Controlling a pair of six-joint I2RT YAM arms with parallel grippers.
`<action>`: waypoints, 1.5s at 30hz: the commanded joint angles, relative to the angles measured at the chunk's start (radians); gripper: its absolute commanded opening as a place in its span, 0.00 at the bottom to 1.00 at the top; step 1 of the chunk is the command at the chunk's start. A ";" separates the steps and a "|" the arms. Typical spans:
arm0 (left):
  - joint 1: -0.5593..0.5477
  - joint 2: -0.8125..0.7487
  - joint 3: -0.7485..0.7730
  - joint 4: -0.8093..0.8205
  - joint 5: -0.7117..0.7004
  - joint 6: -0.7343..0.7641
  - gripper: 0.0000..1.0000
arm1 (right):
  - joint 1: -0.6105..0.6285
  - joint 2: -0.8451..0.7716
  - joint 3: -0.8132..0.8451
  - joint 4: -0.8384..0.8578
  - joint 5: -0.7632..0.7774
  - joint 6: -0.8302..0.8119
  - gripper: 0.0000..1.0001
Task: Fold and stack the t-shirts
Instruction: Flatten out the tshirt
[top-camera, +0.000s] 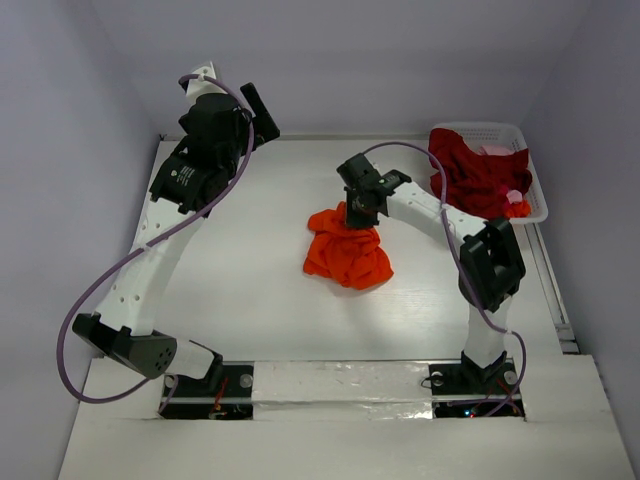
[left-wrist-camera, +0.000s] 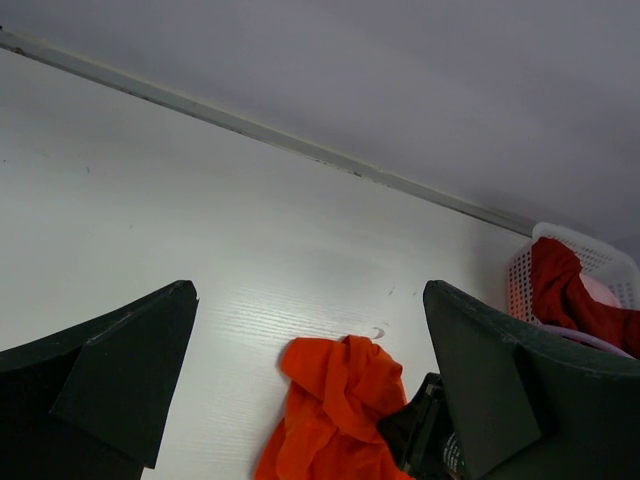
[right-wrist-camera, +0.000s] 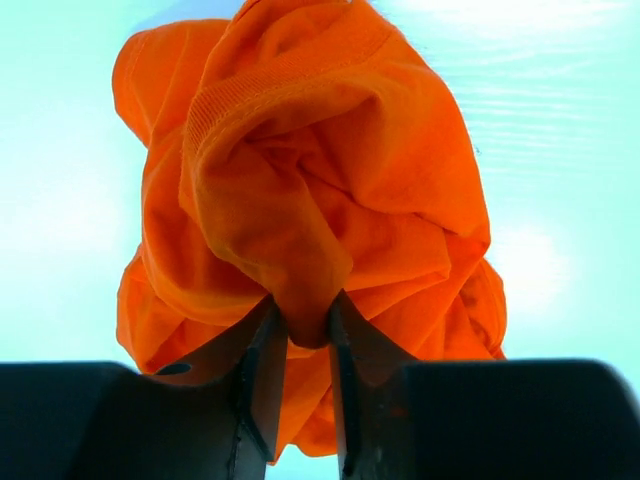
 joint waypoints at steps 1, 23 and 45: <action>0.005 0.001 0.035 0.025 0.002 0.016 0.99 | 0.010 -0.035 0.035 0.027 0.033 -0.012 0.19; 0.015 -0.008 -0.065 0.059 0.022 0.008 0.99 | 0.010 0.016 1.025 -0.331 0.155 -0.201 0.00; 0.015 0.010 -0.293 0.209 0.169 -0.037 0.87 | -0.001 -0.281 0.968 -0.192 0.027 -0.242 0.00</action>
